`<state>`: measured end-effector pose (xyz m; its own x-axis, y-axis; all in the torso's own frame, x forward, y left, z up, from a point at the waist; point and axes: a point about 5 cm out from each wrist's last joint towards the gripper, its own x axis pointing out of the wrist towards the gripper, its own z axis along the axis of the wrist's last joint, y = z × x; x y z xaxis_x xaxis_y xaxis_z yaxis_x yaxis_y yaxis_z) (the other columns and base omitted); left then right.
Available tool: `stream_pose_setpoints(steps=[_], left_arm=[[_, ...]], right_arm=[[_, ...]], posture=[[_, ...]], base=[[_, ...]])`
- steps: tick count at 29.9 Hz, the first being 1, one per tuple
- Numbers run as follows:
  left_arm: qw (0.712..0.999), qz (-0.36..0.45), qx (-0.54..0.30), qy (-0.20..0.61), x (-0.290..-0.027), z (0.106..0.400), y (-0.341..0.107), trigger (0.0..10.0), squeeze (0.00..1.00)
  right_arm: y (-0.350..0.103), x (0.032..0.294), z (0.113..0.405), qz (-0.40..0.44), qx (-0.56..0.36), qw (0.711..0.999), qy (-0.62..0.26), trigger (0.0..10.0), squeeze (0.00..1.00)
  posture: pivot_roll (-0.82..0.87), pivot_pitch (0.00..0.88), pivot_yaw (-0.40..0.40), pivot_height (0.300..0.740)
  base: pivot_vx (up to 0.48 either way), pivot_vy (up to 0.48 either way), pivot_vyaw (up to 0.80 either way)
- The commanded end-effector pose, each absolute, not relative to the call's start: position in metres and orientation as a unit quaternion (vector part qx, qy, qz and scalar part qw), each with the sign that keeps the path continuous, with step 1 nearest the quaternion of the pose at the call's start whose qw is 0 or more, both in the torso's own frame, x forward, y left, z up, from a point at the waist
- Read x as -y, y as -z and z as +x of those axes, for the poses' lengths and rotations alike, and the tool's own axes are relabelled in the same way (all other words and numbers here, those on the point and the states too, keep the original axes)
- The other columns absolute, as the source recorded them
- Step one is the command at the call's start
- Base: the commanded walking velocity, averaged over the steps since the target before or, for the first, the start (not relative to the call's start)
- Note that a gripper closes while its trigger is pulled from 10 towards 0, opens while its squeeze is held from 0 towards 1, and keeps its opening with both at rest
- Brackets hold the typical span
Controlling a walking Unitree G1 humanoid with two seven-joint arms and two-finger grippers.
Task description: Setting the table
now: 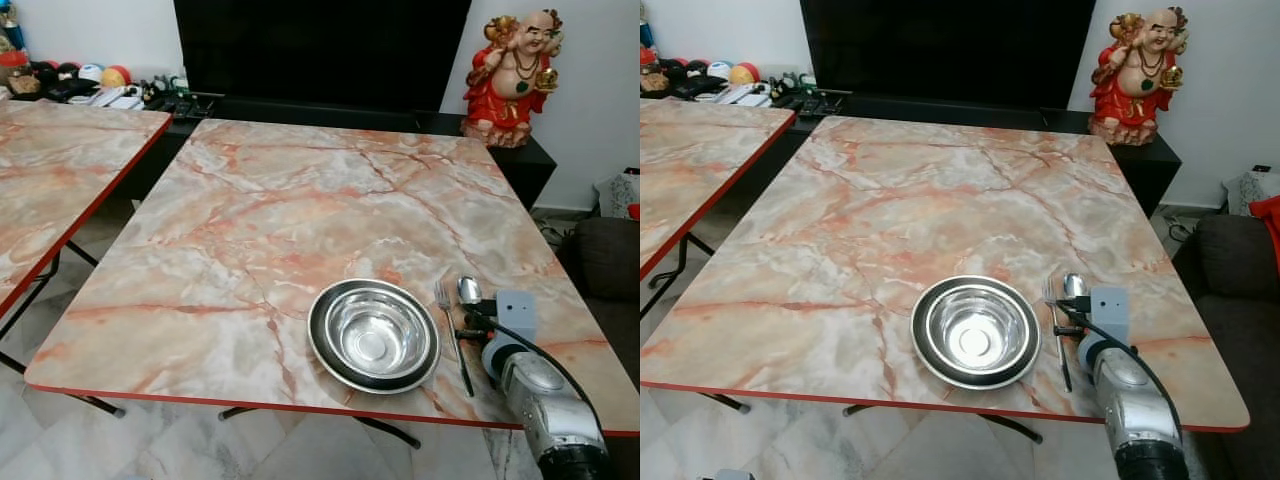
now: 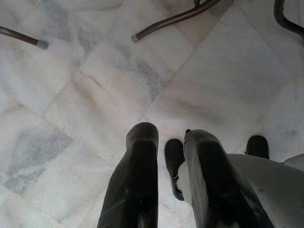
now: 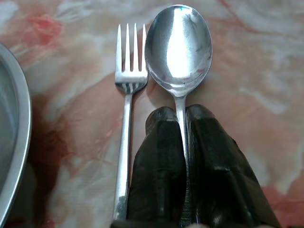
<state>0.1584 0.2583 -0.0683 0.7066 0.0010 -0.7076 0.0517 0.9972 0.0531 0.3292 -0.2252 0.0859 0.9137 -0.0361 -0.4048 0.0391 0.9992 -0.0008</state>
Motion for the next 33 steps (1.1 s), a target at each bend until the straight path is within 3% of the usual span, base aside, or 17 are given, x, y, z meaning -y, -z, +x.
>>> stream_pose_setpoints(steps=[1,18,33], left_arm=[[0.917,0.030,-0.398,0.017,-0.258,0.151,0.072,10.0,0.00],[0.916,0.029,-0.401,0.017,-0.258,0.149,0.073,10.0,0.00],[0.915,0.027,-0.402,0.016,-0.258,0.148,0.073,10.0,0.00]], right_arm=[[-0.090,0.229,0.328,0.010,-0.201,0.979,0.030,10.0,0.00],[-0.089,0.240,0.323,0.002,-0.211,0.976,0.046,10.0,0.00],[-0.080,0.232,0.322,0.007,-0.229,0.973,0.026,10.0,0.00]], posture=[[0.07,0.078,-0.030,0.740],[0.07,0.079,-0.030,0.740],[0.07,0.080,-0.032,0.740]], base=[[0.000,0.000,0.00],[0.000,0.000,0.00],[0.000,0.000,0.00]])
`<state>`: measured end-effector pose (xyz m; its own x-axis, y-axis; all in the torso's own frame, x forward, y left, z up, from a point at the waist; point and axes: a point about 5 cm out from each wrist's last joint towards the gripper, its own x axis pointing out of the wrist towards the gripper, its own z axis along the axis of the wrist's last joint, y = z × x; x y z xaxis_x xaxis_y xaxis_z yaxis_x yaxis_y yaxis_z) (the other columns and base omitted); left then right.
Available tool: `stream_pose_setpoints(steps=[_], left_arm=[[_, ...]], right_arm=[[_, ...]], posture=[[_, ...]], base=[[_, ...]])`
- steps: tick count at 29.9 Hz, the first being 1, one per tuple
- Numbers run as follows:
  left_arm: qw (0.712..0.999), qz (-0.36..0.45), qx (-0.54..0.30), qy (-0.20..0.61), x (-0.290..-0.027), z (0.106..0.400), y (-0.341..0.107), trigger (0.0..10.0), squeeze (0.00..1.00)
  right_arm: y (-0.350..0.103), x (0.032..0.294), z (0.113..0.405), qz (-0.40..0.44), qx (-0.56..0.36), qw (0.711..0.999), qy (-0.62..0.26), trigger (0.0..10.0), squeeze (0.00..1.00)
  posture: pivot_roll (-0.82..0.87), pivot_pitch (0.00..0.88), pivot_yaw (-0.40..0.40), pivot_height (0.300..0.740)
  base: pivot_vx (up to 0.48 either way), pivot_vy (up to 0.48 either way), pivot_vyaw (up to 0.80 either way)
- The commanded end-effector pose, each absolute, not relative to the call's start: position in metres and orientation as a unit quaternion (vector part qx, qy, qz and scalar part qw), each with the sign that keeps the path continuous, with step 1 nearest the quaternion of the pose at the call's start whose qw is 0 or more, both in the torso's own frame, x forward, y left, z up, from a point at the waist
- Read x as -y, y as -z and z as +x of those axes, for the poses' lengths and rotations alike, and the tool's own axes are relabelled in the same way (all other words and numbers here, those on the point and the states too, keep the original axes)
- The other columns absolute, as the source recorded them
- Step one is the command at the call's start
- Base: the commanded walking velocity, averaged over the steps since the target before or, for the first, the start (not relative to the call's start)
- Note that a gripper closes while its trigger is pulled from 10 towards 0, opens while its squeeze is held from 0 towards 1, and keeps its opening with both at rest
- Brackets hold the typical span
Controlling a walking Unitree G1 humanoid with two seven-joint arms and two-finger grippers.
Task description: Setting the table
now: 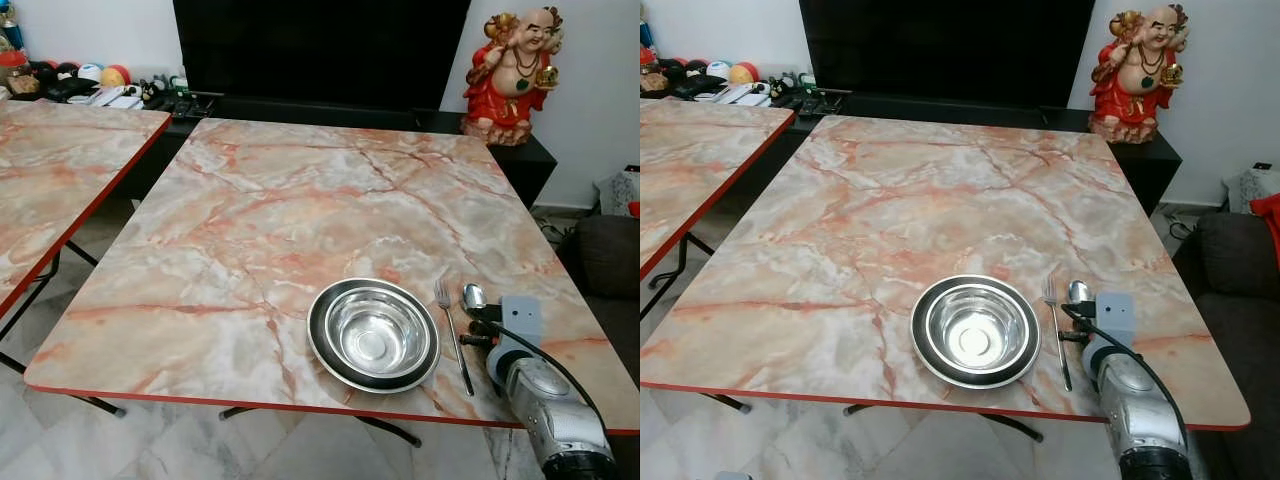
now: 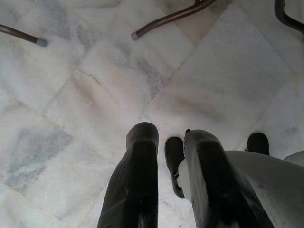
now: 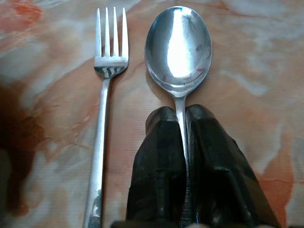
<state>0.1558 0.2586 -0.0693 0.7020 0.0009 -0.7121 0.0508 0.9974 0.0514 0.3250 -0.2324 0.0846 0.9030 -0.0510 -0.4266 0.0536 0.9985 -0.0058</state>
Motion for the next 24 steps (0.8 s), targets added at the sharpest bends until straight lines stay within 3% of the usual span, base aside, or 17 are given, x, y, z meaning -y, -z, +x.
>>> stream_pose_setpoints(steps=[1,5,6,7,8,10,11,12,13,14,24], left_arm=[[0.915,0.027,-0.402,0.016,-0.2580,0.1474,0.0735,10.0,0.00],[0.915,0.027,-0.402,0.015,-0.2583,0.1473,0.0735,10.0,0.00],[0.915,0.027,-0.402,0.015,-0.2585,0.1473,0.0734,10.0,0.00],[0.915,0.027,-0.402,0.015,-0.2584,0.1473,0.0735,10.0,0.00],[0.915,0.027,-0.402,0.015,-0.2585,0.1473,0.0734,10.0,0.00],[0.915,0.027,-0.402,0.015,-0.2586,0.1472,0.0734,10.0,0.00],[0.915,0.027,-0.402,0.015,-0.2586,0.1472,0.0734,10.0,0.00],[0.915,0.027,-0.402,0.015,-0.2586,0.1473,0.0734,10.0,0.00],[0.915,0.027,-0.402,0.015,-0.2586,0.1473,0.0734,10.0,0.00],[0.915,0.027,-0.403,0.015,-0.2586,0.1472,0.0735,10.0,0.00],[0.915,0.027,-0.402,0.015,-0.2585,0.1478,0.0733,10.0,0.00]], right_arm=[[-0.0798,0.2323,0.3221,0.007,-0.229,0.973,0.026,10.0,0.00],[-0.0787,0.2327,0.3217,0.007,-0.231,0.972,0.027,10.0,0.00],[-0.0787,0.2327,0.3218,0.007,-0.232,0.972,0.027,10.0,0.31],[-0.0787,0.2327,0.3217,0.007,-0.232,0.972,0.027,10.0,0.31],[-0.0786,0.2328,0.3217,0.007,-0.232,0.972,0.027,10.0,0.78],[-0.0783,0.2334,0.3217,0.006,-0.233,0.972,0.030,10.0,0.79],[-0.0783,0.2334,0.3217,0.006,-0.233,0.972,0.030,10.0,0.79],[-0.0780,0.2338,0.3216,0.006,-0.234,0.972,0.032,10.0,0.72],[-0.0780,0.2338,0.3216,0.006,-0.234,0.972,0.032,10.0,0.20],[-0.0777,0.2336,0.3216,0.006,-0.235,0.972,0.031,10.0,0.00],[-0.0761,0.2330,0.3215,0.002,-0.238,0.971,0.030,10.0,0.00]], posture=[[0.07,0.080,-0.031,0.740],[0.07,0.081,-0.032,0.740],[0.07,0.081,-0.032,0.740],[0.07,0.081,-0.033,0.740],[0.07,0.081,-0.033,0.740],[0.07,0.081,-0.032,0.740],[0.07,0.081,-0.032,0.740],[0.07,0.081,-0.032,0.740],[0.07,0.080,-0.032,0.740],[0.07,0.080,-0.032,0.740],[0.07,0.078,-0.032,0.740]], base=[[0.000,0.000,0.00],[0.000,0.000,0.00],[0.000,0.000,0.00],[0.000,0.000,0.00],[0.000,0.000,0.00],[0.000,0.000,0.00],[0.000,0.000,0.00],[0.000,0.000,0.00],[0.000,0.000,0.00],[0.000,0.000,0.00],[0.000,0.000,0.00]])
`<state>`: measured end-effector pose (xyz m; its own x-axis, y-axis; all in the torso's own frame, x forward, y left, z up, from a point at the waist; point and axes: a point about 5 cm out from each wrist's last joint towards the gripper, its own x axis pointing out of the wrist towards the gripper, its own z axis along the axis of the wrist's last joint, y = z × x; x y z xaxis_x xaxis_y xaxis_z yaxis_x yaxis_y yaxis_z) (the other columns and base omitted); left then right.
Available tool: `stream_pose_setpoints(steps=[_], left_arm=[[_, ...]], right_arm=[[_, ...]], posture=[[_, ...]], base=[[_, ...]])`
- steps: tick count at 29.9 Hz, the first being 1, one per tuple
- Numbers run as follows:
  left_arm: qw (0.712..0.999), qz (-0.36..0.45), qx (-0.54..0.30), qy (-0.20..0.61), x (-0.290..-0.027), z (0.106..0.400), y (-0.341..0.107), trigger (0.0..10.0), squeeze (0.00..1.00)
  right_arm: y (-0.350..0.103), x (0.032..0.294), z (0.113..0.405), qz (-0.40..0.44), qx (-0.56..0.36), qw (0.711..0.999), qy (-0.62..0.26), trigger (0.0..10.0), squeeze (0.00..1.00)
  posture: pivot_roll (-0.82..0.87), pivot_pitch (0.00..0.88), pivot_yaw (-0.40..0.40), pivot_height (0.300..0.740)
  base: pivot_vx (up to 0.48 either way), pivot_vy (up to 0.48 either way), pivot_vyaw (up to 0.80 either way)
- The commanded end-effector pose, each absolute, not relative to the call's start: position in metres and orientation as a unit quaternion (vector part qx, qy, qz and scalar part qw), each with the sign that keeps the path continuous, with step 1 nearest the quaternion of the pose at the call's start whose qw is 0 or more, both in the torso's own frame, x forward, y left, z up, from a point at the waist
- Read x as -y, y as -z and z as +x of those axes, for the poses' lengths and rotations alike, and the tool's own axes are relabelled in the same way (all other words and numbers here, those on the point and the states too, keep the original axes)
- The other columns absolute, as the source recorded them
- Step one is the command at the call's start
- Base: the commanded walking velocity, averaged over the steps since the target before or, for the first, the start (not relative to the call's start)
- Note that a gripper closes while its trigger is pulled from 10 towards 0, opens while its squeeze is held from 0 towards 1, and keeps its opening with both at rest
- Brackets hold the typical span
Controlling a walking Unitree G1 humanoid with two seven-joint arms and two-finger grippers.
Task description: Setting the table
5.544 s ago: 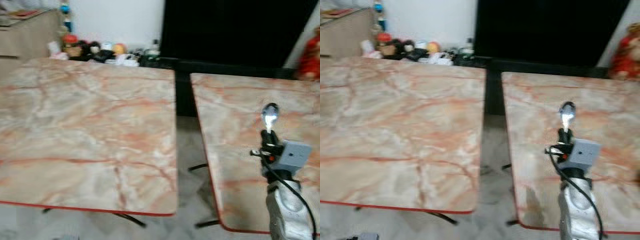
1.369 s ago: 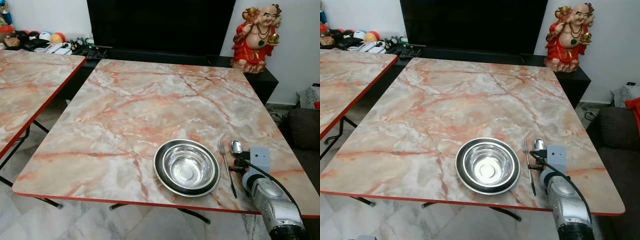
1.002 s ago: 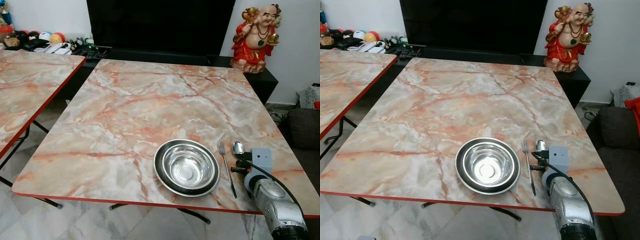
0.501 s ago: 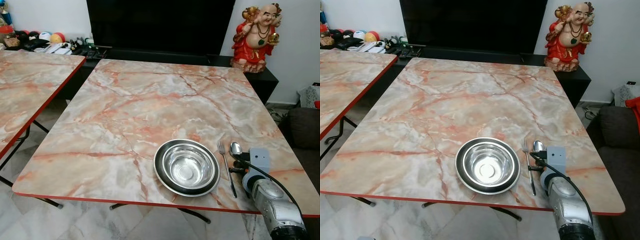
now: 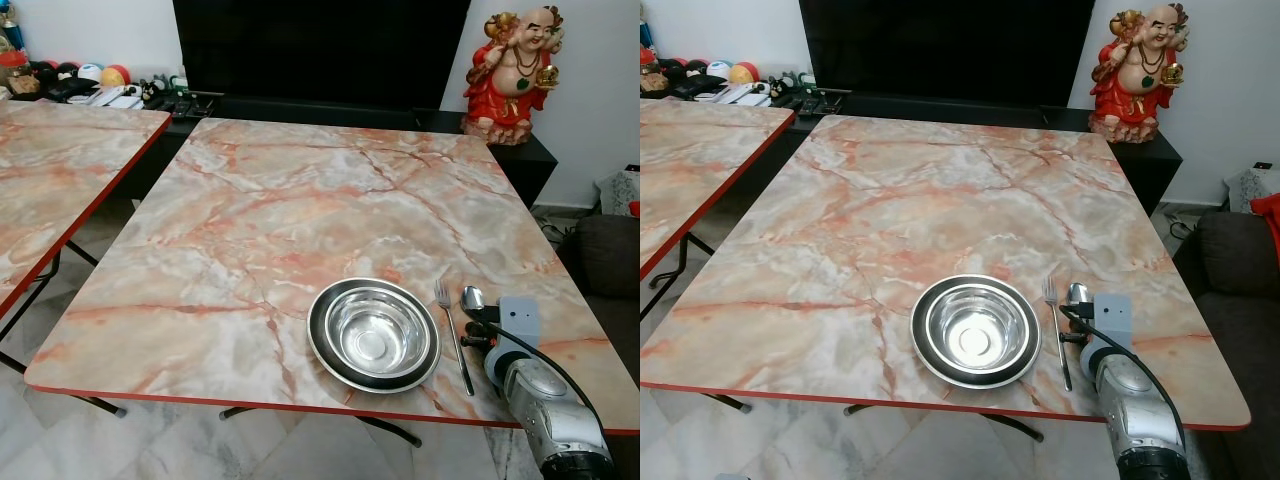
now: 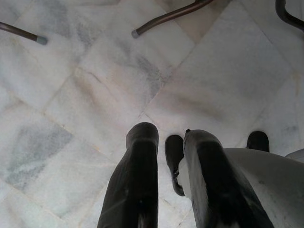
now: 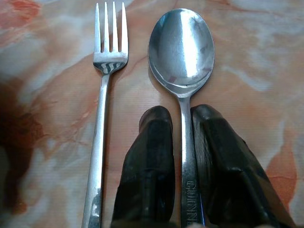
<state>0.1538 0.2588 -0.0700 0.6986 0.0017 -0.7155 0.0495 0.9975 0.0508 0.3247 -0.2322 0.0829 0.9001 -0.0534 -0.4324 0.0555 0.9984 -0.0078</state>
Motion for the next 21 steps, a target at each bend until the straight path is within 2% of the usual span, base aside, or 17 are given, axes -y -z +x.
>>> stream_pose_setpoints(steps=[1,21], left_arm=[[0.915,0.027,-0.402,0.015,-0.258,0.148,0.073,10.0,0.00],[0.915,0.026,-0.402,0.019,-0.257,0.149,0.073,10.0,0.00]], right_arm=[[-0.076,0.233,0.321,0.002,-0.239,0.971,0.029,10.0,0.00],[-0.056,0.228,0.312,-0.032,-0.253,0.966,0.043,10.0,0.00]], posture=[[0.08,0.076,-0.032,0.740],[0.07,0.075,-0.032,0.740]], base=[[0.000,0.000,0.00],[0.000,0.000,0.00]])
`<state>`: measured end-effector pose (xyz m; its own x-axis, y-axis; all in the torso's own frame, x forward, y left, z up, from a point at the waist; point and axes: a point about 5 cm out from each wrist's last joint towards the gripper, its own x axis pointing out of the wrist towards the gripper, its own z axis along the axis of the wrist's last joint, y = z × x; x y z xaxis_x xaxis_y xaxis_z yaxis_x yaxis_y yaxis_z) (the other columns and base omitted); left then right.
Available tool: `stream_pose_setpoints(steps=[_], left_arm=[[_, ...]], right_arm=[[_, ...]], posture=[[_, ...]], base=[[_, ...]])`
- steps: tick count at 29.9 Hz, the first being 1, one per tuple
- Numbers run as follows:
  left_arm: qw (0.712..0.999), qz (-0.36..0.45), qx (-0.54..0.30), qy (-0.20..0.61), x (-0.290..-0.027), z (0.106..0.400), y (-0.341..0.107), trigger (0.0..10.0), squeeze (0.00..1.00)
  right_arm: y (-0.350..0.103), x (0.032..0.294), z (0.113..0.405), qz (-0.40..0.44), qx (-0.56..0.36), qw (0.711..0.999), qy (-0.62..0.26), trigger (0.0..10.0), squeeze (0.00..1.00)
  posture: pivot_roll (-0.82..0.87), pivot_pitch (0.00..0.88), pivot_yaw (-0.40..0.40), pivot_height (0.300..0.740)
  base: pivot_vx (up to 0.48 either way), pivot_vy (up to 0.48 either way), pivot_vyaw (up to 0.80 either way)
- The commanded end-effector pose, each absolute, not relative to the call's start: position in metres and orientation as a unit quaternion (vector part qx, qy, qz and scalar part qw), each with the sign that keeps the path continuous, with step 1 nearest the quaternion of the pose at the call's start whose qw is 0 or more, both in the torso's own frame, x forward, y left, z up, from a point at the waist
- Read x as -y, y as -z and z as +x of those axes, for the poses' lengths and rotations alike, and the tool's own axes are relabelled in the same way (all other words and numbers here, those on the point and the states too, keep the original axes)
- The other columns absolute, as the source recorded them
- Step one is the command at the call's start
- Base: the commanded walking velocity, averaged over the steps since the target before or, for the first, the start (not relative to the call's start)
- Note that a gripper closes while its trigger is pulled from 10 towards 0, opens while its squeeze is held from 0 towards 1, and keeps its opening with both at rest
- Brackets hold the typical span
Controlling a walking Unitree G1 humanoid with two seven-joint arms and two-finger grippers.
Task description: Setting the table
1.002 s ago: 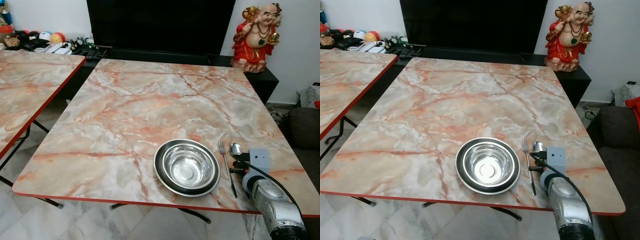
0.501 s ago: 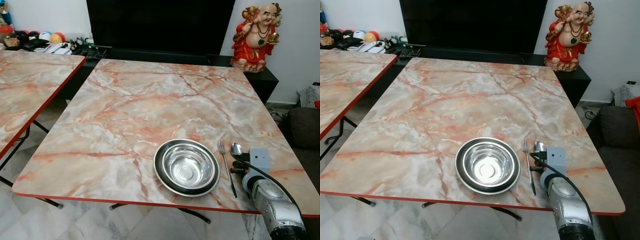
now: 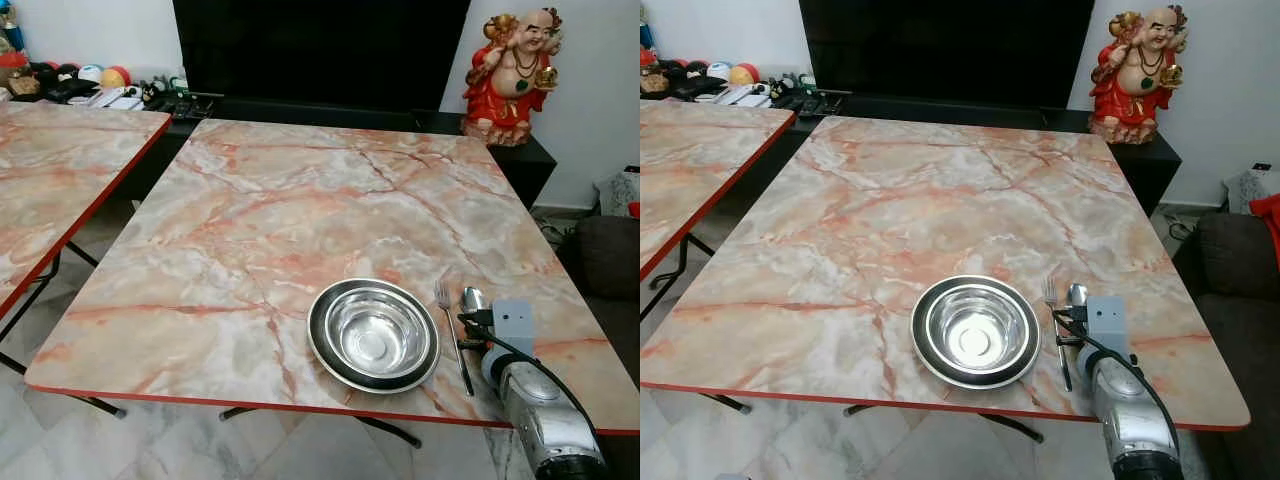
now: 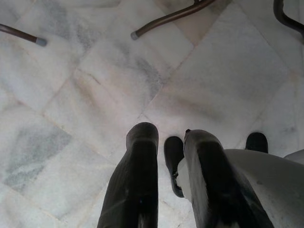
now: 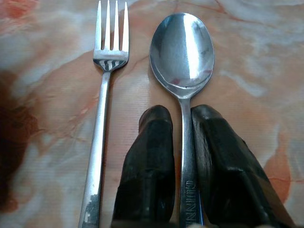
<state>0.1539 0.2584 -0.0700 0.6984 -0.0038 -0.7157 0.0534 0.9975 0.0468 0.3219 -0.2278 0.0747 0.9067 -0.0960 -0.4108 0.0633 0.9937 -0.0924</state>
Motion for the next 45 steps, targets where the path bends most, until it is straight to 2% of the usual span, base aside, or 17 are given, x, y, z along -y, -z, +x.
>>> stream_pose_setpoints(steps=[1,12,19,24,28,32,34,35,45], left_arm=[[0.915,0.027,-0.402,0.020,-0.257,0.149,0.074,10.0,0.00],[0.915,0.029,-0.402,0.024,-0.256,0.150,0.073,10.0,0.00],[0.915,0.029,-0.402,0.025,-0.256,0.151,0.073,10.0,0.00],[0.915,0.028,-0.401,0.026,-0.256,0.152,0.073,10.0,0.00],[0.915,0.028,-0.401,0.026,-0.256,0.152,0.073,10.0,0.00],[0.915,0.029,-0.402,0.026,-0.256,0.152,0.072,10.0,0.00],[0.915,0.029,-0.402,0.026,-0.256,0.152,0.072,10.0,0.00],[0.915,0.029,-0.402,0.026,-0.257,0.152,0.072,10.0,0.00],[0.915,0.028,-0.401,0.028,-0.256,0.153,0.072,10.0,0.00]], right_arm=[[-0.054,0.228,0.311,-0.031,-0.253,0.966,0.045,10.0,0.00],[-0.066,0.228,0.314,0.001,-0.206,0.977,0.063,10.0,0.00],[-0.066,0.229,0.314,-0.017,-0.212,0.975,0.060,10.0,0.00],[-0.054,0.224,0.308,-0.005,-0.254,0.966,0.042,10.0,0.00],[-0.053,0.223,0.308,0.016,-0.255,0.966,0.044,10.0,0.00],[-0.058,0.226,0.311,0.025,-0.236,0.970,0.056,10.0,0.00],[-0.060,0.227,0.311,0.011,-0.226,0.972,0.058,10.0,0.00],[-0.065,0.228,0.313,-0.024,-0.206,0.977,0.057,10.0,0.00],[-0.076,0.229,0.317,0.000,-0.177,0.982,0.061,10.0,0.00]], posture=[[0.07,0.075,-0.032,0.740],[0.07,0.074,-0.031,0.740],[0.07,0.070,-0.030,0.740],[0.07,0.070,-0.030,0.740],[0.07,0.070,-0.029,0.740],[0.07,0.069,-0.028,0.740],[0.07,0.069,-0.028,0.740],[0.07,0.069,-0.026,0.740],[0.07,0.068,-0.025,0.740]], base=[[0.000,0.000,0.00],[0.000,0.000,0.00],[0.000,0.000,0.00],[0.000,0.000,0.00],[0.000,0.000,0.00],[0.000,0.000,0.00],[0.000,0.000,0.00],[0.000,0.000,0.00],[0.000,0.000,0.00]])
